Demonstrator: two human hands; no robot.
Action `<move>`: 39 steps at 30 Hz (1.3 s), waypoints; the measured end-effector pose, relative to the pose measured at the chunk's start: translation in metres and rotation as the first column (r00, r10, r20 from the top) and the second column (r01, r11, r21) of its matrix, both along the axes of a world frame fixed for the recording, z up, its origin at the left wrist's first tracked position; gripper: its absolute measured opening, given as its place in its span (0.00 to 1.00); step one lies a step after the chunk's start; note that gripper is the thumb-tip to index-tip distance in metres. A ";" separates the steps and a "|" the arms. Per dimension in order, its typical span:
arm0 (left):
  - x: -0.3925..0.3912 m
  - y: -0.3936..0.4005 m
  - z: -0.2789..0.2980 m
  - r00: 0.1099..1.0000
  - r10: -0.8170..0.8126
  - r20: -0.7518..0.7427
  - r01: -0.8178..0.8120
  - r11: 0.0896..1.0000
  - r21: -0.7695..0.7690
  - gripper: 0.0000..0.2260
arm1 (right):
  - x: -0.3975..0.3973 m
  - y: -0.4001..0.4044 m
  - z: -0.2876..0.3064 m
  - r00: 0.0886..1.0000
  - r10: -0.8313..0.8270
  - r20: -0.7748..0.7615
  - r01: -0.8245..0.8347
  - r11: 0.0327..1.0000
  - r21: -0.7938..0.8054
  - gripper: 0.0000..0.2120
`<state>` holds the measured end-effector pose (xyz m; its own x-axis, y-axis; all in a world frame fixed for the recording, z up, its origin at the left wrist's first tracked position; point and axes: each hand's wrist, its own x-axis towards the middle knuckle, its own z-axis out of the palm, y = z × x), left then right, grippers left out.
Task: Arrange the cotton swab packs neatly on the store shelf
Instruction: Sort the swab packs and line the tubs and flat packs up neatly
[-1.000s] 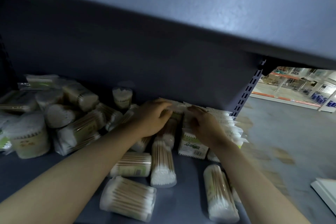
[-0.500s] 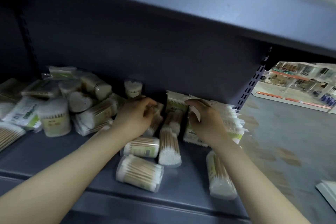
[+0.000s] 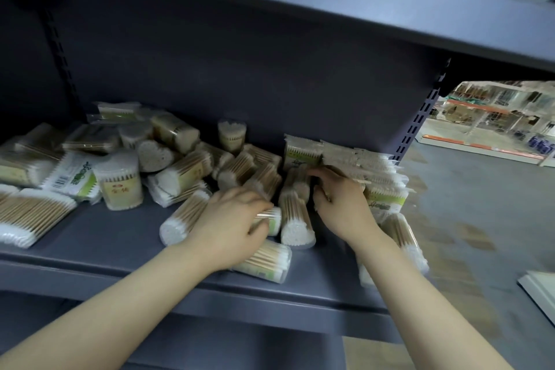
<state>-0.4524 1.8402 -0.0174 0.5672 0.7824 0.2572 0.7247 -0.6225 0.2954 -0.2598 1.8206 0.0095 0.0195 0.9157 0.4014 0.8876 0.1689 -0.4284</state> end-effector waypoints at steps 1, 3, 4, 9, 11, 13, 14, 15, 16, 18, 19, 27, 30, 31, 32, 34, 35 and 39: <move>0.001 -0.003 -0.001 1.000 -0.002 -0.017 0.002 1.000 0.009 0.37 | -0.002 -0.001 -0.002 1.000 -0.004 0.005 0.004 1.000 -0.008 0.19; 0.002 -0.008 -0.001 1.000 0.006 -0.030 -0.006 1.000 0.006 0.38 | -0.005 -0.001 -0.006 1.000 -0.018 0.003 0.018 1.000 -0.024 0.20; 0.003 -0.009 -0.001 0.999 0.009 -0.041 -0.009 1.000 0.005 0.38 | -0.007 -0.001 -0.007 1.000 -0.022 0.004 0.022 0.999 -0.031 0.20; 0.002 -0.010 -0.006 0.996 -0.025 -0.085 0.026 1.000 0.010 0.37 | -0.012 0.002 -0.009 0.999 -0.046 0.014 0.047 0.998 -0.038 0.18; 0.000 -0.009 -0.007 0.994 -0.048 -0.100 0.050 0.999 0.020 0.37 | -0.013 0.004 -0.011 0.999 -0.049 0.006 0.050 0.998 -0.029 0.18; -0.002 -0.007 -0.005 0.993 -0.061 -0.105 0.065 0.997 0.042 0.36 | -0.014 0.006 -0.012 0.999 -0.047 0.009 0.047 0.999 -0.021 0.17; -0.004 -0.007 -0.005 0.993 -0.062 -0.104 0.068 0.996 0.052 0.36 | -0.015 0.006 -0.012 0.999 -0.047 0.011 0.047 0.999 -0.020 0.17; -0.006 -0.006 -0.004 0.994 -0.064 -0.094 0.070 0.996 0.059 0.35 | -0.016 0.006 -0.012 0.999 -0.046 0.013 0.046 0.999 -0.023 0.18; -0.009 -0.005 -0.005 0.995 -0.061 -0.078 0.066 0.996 0.061 0.34 | -0.017 0.007 -0.012 0.999 -0.042 0.016 0.042 0.999 -0.025 0.18; -0.013 -0.004 -0.006 0.998 -0.056 -0.039 0.058 0.996 0.073 0.30 | -0.019 0.008 -0.012 1.000 -0.020 0.015 0.021 0.998 -0.052 0.18; -0.015 -0.003 -0.007 0.998 -0.055 -0.032 0.058 0.994 0.095 0.27 | -0.021 0.010 -0.013 1.000 -0.004 0.016 0.005 0.997 -0.077 0.18; -0.024 0.001 -0.011 0.999 0.010 0.033 -0.018 0.968 0.251 0.17 | -0.037 0.024 -0.020 0.997 -0.004 0.083 0.025 0.967 -0.252 0.20; -0.026 0.001 -0.010 0.998 0.038 0.045 -0.048 0.967 0.249 0.17 | -0.037 0.027 -0.021 0.995 -0.049 0.085 0.073 0.948 -0.309 0.22; -0.026 0.000 -0.009 0.998 0.047 0.051 -0.058 0.968 0.244 0.17 | -0.037 0.028 -0.020 0.994 -0.065 0.089 0.091 0.941 -0.326 0.18; -0.026 0.000 -0.009 0.997 0.055 0.055 -0.067 0.968 0.241 0.17 | -0.036 0.027 -0.020 0.992 -0.065 0.104 0.096 0.939 -0.330 0.15; -0.026 0.000 -0.010 0.996 0.073 0.059 -0.085 0.969 0.232 0.17 | -0.035 0.024 -0.019 0.991 -0.051 0.122 0.088 0.945 -0.314 0.14; -0.026 0.000 -0.010 0.995 0.080 0.059 -0.092 0.970 0.225 0.17 | -0.034 0.021 -0.019 0.991 -0.041 0.130 0.080 0.948 -0.307 0.15; -0.024 0.001 -0.010 0.993 0.101 0.062 -0.111 0.975 0.193 0.18 | -0.035 0.011 -0.021 0.990 0.013 0.142 0.028 0.959 -0.283 0.16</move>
<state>-0.4764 1.8416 -0.0271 0.4657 0.7692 0.4377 0.7769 -0.5921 0.2140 -0.2948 1.8313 -0.0119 -0.0116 0.9921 0.1246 0.9432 0.0522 -0.3280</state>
